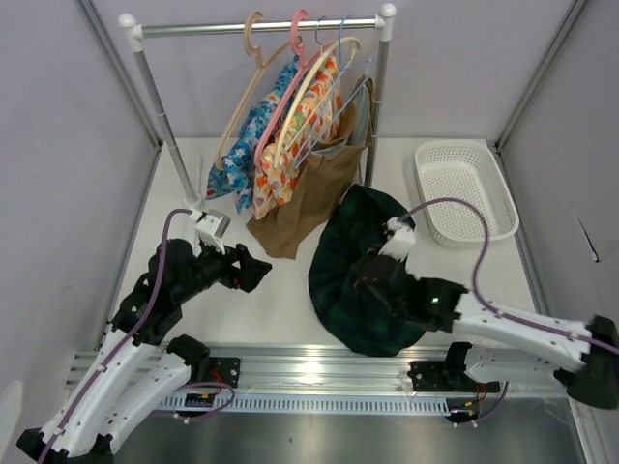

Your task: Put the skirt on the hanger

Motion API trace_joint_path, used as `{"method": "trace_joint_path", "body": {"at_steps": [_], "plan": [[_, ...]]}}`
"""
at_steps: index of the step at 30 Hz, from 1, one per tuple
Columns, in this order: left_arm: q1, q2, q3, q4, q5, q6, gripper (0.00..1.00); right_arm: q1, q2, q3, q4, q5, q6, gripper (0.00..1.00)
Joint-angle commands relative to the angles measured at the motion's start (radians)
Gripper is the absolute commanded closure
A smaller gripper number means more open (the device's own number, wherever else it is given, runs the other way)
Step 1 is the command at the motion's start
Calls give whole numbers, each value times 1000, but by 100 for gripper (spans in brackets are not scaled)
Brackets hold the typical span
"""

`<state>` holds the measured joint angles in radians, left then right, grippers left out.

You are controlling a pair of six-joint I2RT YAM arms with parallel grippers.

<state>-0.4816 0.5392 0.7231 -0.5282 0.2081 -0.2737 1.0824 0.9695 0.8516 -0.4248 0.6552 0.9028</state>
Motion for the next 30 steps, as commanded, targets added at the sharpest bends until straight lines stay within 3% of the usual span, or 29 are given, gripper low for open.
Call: {"method": "trace_joint_path", "body": {"at_steps": [1,3,4,7,12,21,24,26,29,30], "plan": [[-8,13,-3,43,97,-103,11,106,180,-71,109,89,211,89],[-9,22,-36,89,138,-158,11,184,265,-28,43,98,248,73],[-11,25,-45,102,163,-177,11,212,294,-23,37,110,251,55],[-18,28,-114,155,183,-238,11,231,256,-34,57,81,191,29],[-60,70,-172,235,166,-275,11,169,100,-37,-6,64,128,11],[-201,294,-96,378,65,-297,10,133,-90,41,-199,133,130,8],[-250,398,-38,402,9,-289,10,18,-104,76,-268,112,111,12],[-276,448,27,396,-31,-282,10,-137,-115,84,-241,-1,29,14],[-287,544,104,379,-157,-274,10,-367,-89,87,-223,-260,-44,25],[-287,601,117,378,-197,-266,10,-392,-75,84,-216,-310,-57,29]]}}
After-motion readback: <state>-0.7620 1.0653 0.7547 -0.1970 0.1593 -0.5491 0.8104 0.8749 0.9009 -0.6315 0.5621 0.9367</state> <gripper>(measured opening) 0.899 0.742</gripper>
